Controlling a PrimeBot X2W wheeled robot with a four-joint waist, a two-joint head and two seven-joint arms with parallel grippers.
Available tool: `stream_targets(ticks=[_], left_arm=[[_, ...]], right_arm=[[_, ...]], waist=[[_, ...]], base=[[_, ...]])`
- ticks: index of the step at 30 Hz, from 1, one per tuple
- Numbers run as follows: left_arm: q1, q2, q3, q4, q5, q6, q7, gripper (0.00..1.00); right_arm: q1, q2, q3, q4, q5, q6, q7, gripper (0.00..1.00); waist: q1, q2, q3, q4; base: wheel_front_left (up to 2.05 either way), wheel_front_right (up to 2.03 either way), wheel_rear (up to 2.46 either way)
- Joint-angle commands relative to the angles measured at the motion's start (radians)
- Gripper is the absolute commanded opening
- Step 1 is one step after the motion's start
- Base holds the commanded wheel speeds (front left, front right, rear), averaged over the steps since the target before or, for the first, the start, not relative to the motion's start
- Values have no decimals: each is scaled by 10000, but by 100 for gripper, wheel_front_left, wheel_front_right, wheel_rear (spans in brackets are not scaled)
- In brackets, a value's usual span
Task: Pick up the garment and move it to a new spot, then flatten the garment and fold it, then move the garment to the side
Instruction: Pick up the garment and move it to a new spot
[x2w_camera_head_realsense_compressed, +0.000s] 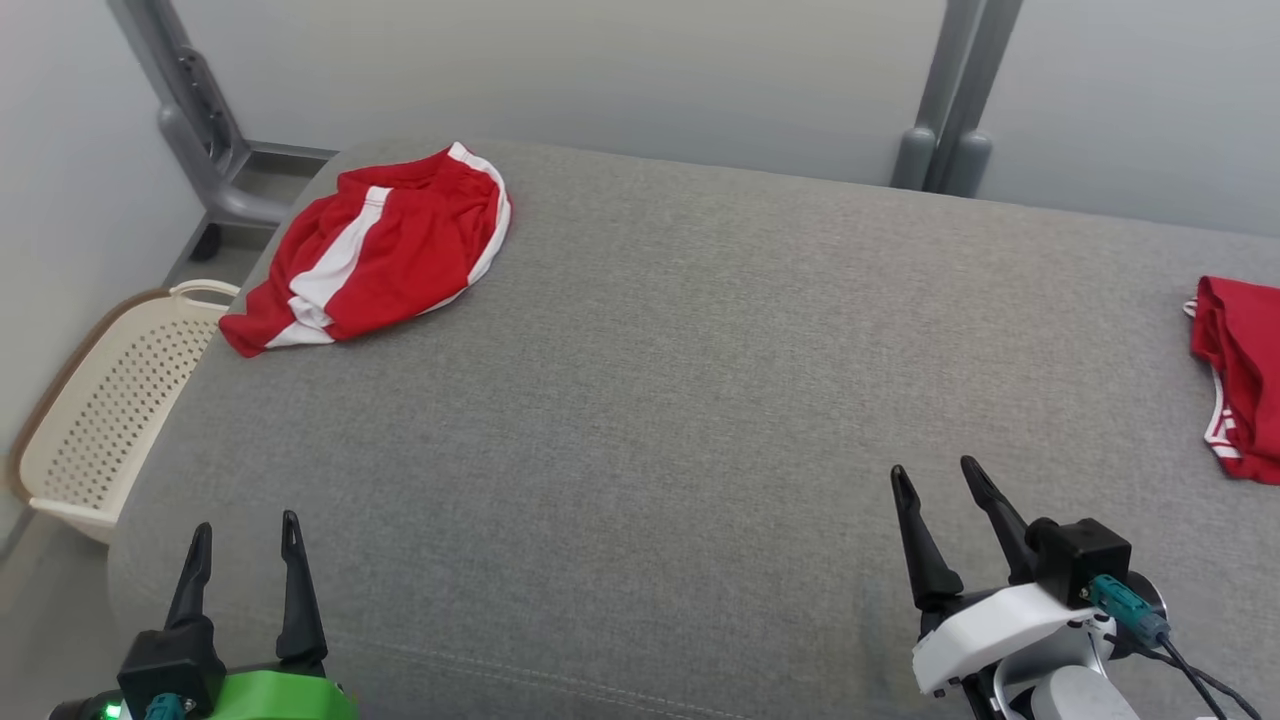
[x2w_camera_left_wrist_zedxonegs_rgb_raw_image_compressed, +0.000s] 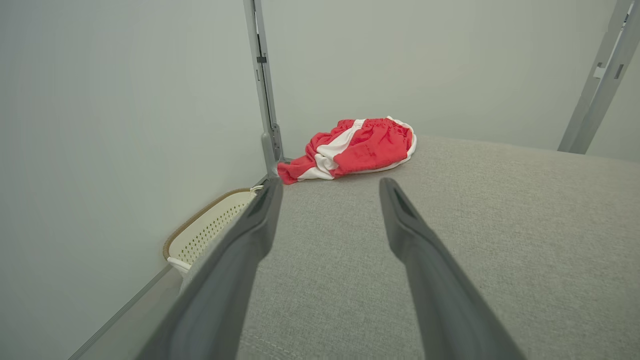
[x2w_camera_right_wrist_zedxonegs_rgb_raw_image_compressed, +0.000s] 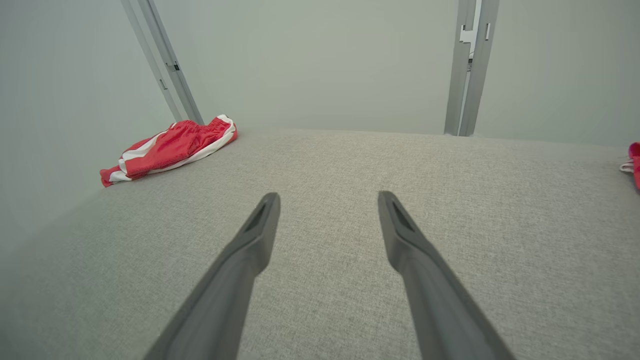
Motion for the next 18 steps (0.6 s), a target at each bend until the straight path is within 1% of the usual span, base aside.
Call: stream_targets(ticks=[1,8,18], left_arm=[[103,75,-8,-4,63,31,7,100],[196,99,-2,-8,38,69,7,100],[154,150,-41,65,-14,94,7,100]], right_arm=[[28,-29,22,34,94,0,-21,100],[1,-30,114,82,151,0,-21,100],[-45,-32,214,120,214,0,-21,100]], waist=[[0,0,-17,402],[0,0,-46,967],[0,0,-114,1528]], base=[[0,0,0],[0,0,0],[0,0,0]])
